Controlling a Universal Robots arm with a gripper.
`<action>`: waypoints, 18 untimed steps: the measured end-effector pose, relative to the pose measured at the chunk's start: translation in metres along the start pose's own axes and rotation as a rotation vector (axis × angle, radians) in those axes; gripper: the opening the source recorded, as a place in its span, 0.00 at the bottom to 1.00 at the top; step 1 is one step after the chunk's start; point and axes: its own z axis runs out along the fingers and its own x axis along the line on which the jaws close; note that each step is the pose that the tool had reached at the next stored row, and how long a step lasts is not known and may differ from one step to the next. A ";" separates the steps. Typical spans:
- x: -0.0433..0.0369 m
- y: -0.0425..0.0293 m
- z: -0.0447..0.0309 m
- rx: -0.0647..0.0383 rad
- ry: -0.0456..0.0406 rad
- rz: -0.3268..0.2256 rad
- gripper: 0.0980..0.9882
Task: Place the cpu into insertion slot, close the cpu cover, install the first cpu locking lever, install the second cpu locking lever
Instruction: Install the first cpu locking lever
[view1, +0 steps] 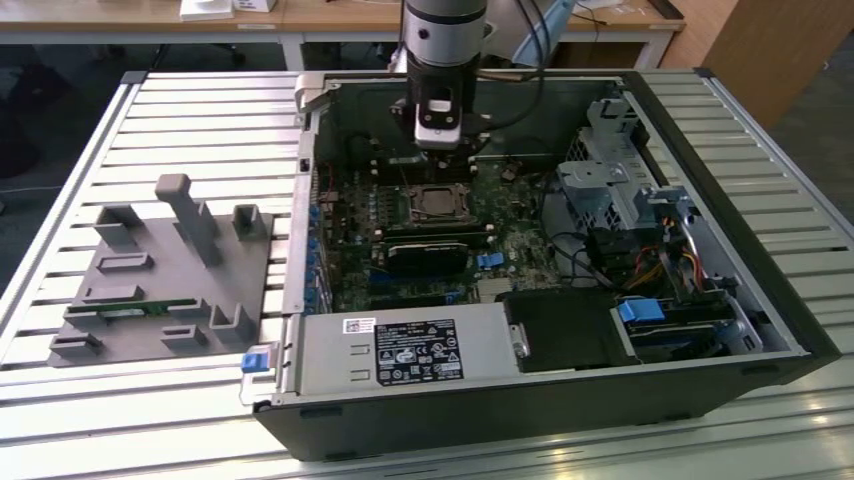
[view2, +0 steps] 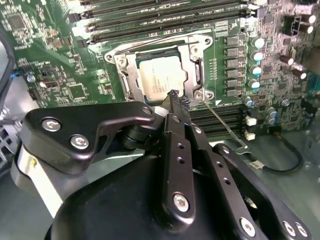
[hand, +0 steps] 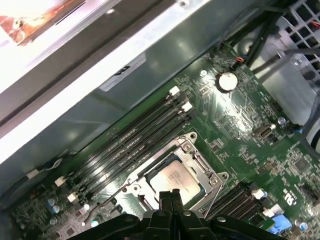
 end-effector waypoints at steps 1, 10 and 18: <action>0.0000 0.0000 0.0000 0.000 0.0006 -0.014 0.03; 0.0000 0.0000 0.0000 -0.001 0.0066 -0.162 0.03; 0.0001 -0.0001 0.0001 -0.001 0.0122 -0.300 0.03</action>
